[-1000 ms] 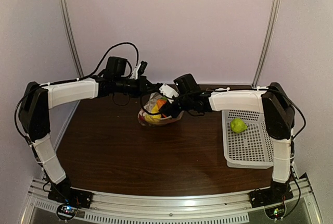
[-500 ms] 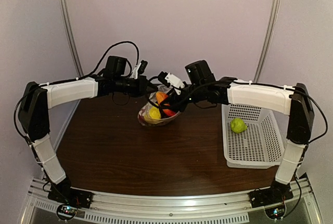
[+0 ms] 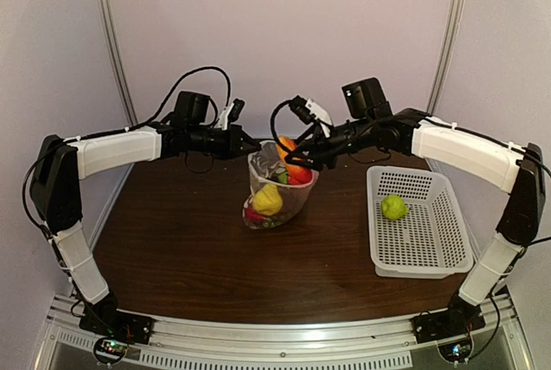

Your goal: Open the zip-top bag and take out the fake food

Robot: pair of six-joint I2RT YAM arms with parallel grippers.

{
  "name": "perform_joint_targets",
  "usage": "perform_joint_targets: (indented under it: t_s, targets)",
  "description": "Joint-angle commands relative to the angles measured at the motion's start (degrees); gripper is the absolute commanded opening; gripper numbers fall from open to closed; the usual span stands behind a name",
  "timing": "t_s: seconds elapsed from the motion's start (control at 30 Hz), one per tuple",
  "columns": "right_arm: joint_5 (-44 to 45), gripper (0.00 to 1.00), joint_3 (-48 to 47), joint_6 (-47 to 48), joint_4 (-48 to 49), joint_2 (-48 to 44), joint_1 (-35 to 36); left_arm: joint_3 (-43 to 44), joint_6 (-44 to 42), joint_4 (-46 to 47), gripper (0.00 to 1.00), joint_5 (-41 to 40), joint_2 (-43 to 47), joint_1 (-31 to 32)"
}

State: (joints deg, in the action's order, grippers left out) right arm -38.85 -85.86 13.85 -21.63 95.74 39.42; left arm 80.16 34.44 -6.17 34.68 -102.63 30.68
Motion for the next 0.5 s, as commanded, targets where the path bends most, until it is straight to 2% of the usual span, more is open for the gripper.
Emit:
perform_joint_targets:
  t_s: [0.0,0.1,0.17,0.3,0.47]
  targets:
    - [-4.9,0.37,1.3,-6.7,4.7,-4.7,-5.2,1.8,-1.6,1.4,0.00,3.5,0.7,-0.3]
    - [-1.3,0.38,3.3,-13.0,12.0,-4.4,-7.3,2.0,-1.7,2.1,0.00,5.7,0.4,-0.1]
    - [-0.6,0.38,1.9,-13.7,12.7,-2.7,-7.6,2.1,-1.8,2.6,0.00,6.7,0.2,0.1]
    - [2.0,0.38,-2.0,-10.8,6.5,-1.6,-9.6,2.1,-2.6,1.9,0.00,5.8,0.1,0.2]
    - [4.7,0.38,0.4,-2.5,-3.3,-6.8,-18.0,2.1,-3.1,1.2,0.00,4.8,0.1,0.3]
